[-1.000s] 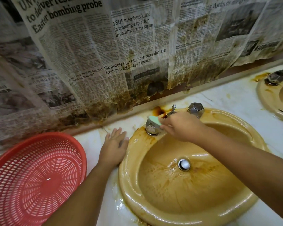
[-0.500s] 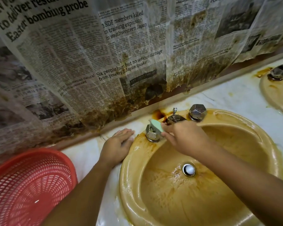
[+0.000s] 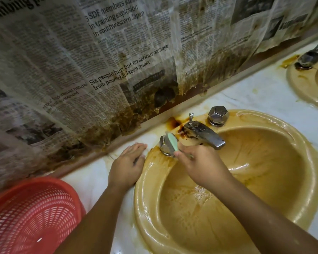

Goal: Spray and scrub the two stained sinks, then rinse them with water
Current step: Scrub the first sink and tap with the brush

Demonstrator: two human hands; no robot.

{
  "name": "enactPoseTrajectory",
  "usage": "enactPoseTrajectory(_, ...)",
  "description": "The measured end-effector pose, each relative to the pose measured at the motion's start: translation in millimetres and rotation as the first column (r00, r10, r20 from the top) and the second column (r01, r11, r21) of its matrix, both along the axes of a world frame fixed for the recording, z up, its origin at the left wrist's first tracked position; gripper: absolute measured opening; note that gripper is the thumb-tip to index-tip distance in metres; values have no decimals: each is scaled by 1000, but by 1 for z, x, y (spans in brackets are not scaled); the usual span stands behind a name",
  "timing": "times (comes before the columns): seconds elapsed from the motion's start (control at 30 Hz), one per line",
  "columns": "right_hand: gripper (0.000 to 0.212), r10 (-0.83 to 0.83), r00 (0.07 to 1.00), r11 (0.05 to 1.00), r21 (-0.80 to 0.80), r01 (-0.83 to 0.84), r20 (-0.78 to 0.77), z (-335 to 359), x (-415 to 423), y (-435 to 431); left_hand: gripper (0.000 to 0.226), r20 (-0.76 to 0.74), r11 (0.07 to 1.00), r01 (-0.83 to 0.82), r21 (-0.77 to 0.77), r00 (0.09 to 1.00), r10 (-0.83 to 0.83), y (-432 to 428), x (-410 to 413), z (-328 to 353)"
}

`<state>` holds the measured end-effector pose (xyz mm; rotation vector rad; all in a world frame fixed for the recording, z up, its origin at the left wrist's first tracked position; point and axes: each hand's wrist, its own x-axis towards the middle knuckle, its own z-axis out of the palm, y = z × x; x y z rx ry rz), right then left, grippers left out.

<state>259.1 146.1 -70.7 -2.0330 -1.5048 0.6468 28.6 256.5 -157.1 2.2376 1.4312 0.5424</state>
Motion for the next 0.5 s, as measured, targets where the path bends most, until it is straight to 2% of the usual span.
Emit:
enactPoseTrajectory(0.17,39,-92,995,995,51,90,37,0,6,14,39,6,1000,-5,1,1000,5,0,-1,-1)
enactPoseTrajectory(0.27,41,-57,996,998,-18,59,63,-3,1,-10,39,8,1000,-2,3,1000,2,0,0,-3)
enactPoseTrajectory(0.4,40,-27,995,993,-109,38,99,-14,17,5,39,-3,1000,-19,7,1000,19,-1,2,-1)
enactPoseTrajectory(0.47,40,-54,998,992,-109,58,36,-19,12,3,40,-4,1000,-20,3,1000,20,-1,2,-1)
enactPoseTrajectory(0.5,40,-91,995,991,-104,86,-46,-22,9,-2,40,-6,1000,-20,2,1000,20,-1,2,-1)
